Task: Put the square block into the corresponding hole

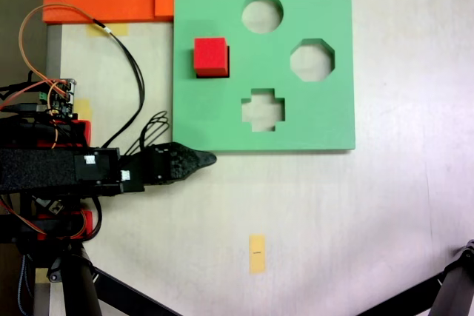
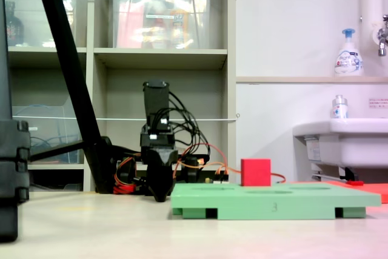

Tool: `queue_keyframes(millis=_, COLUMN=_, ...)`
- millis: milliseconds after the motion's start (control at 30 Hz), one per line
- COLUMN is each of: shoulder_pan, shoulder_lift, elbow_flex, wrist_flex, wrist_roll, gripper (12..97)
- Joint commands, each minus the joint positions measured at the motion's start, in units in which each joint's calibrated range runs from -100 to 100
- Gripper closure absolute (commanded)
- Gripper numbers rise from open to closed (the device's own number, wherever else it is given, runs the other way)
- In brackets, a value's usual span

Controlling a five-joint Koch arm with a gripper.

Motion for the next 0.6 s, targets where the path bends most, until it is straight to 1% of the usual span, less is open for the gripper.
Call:
queue_keyframes(millis=0, shoulder_pan=-0.10, shoulder_lift=-0.27, elbow_flex=-2.45, wrist_flex=-2.74, wrist_roll=-0.59, gripper=56.2)
queue_keyframes(millis=133, shoulder_pan=-0.15, shoulder_lift=-0.27, elbow_flex=-2.45, wrist_flex=-2.26, wrist_roll=-0.49, gripper=58.1)
queue_keyframes(millis=567, shoulder_pan=-0.20, shoulder_lift=-0.27, elbow_flex=-2.45, wrist_flex=-1.49, wrist_roll=-0.54, gripper=58.3)
